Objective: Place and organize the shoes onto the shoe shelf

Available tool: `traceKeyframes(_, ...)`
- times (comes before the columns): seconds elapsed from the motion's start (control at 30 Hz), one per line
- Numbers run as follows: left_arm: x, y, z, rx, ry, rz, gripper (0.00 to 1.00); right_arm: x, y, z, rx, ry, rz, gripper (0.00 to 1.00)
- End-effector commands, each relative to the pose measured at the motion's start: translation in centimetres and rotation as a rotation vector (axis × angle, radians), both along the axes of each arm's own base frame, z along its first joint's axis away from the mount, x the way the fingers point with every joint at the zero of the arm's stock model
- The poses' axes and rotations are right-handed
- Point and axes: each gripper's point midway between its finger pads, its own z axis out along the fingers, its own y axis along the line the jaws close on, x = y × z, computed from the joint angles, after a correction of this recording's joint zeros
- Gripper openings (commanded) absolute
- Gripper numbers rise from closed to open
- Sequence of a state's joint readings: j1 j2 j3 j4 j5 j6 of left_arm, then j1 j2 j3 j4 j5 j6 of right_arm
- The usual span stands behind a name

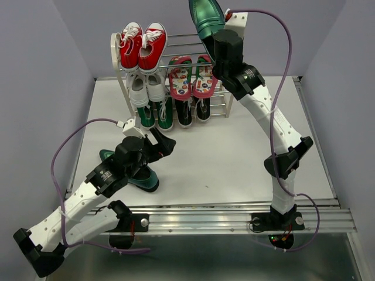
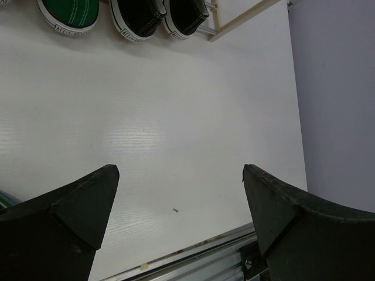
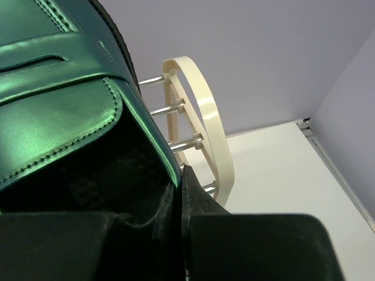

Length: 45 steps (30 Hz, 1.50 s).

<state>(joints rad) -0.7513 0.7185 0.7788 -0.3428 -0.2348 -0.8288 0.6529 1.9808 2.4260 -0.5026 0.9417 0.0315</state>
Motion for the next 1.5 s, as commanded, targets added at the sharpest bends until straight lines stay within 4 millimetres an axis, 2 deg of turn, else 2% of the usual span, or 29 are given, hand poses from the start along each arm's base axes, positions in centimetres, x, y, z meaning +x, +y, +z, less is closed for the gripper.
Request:
traceKeyframes(0.0,0.2,-0.5,0.6,-0.024,-0.021,-0.012,0.99,-0.4,-1.4,3.0,0.140,-0.112,-0.041,0.11)
traceKeyframes(0.1,0.1,-0.6,0.2,-0.021,-0.014,-0.016,0.99,-0.3,-2.1,3.1,0.149,-0.118,-0.064,0.29)
traceKeyframes(0.17,0.1,-0.6,0.1,-0.026,-0.011,-0.017,0.99,-0.2,-2.7,3.2,0.153,-0.123,-0.079,0.36)
traceKeyframes(0.27,0.1,-0.7,-0.1,-0.029,-0.011,-0.020,0.99,0.2,-2.2,3.0,0.151,-0.120,-0.067,0.41)
traceKeyframes(0.33,0.1,-0.7,-0.1,-0.031,-0.010,-0.020,0.99,0.4,-2.0,2.6,0.147,-0.114,-0.064,0.49)
traceKeyframes(0.47,0.1,-0.7,-0.1,-0.032,-0.010,-0.018,0.99,0.7,-2.3,2.7,0.141,-0.116,-0.066,0.54)
traceKeyframes(0.5,0.1,-0.7,-0.1,-0.028,-0.010,-0.020,0.99,0.7,-2.3,2.9,0.138,-0.118,-0.065,0.59)
traceKeyframes(0.6,0.1,-0.7,-0.2,-0.025,-0.005,-0.018,0.99,0.7,-2.3,3.1,0.139,-0.122,-0.061,0.61)
traceKeyframes(0.67,0.1,-0.5,-0.3,-0.019,0.001,-0.011,0.99,0.6,-2.2,3.6,0.144,-0.131,-0.047,0.73)
traceKeyframes(0.8,0.0,-0.1,-0.9,-0.012,0.026,0.011,0.99,0.5,-1.6,4.3,0.143,-0.144,0.003,0.74)
traceKeyframes(0.93,-0.3,0.8,-2.3,0.003,0.075,0.059,0.99,-0.2,-1.7,5.8,0.152,-0.180,0.038,0.76)
traceKeyframes(1.1,-1.1,2.3,-4.8,0.030,0.179,0.139,0.99,-0.9,-0.1,8.0,0.153,-0.229,0.179,0.80)
traceKeyframes(1.13,-1.6,2.8,-5.9,0.039,0.229,0.172,0.99,-1.7,0.7,8.8,0.164,-0.244,0.253,1.00)
traceKeyframes(1.3,-2.5,3.7,-7.9,0.043,0.309,0.227,0.99,-4.4,0.0,11.9,0.203,-0.317,0.324,1.00)
traceKeyframes(1.37,-2.8,4.2,-8.8,0.029,0.354,0.280,0.99,-5.1,-0.3,12.0,0.206,-0.317,0.330,1.00)
traceKeyframes(1.4,-3.2,4.9,-9.6,0.051,0.384,0.308,0.99,-5.1,-0.1,10.7,0.194,-0.287,0.341,1.00)
traceKeyframes(1.43,-3.4,5.2,-10.0,0.054,0.400,0.325,0.99,-5.5,-0.3,10.5,0.192,-0.281,0.344,1.00)
traceKeyframes(1.47,-3.6,5.4,-10.6,0.066,0.418,0.338,0.99,-6.7,-1.1,11.3,0.209,-0.298,0.348,1.00)
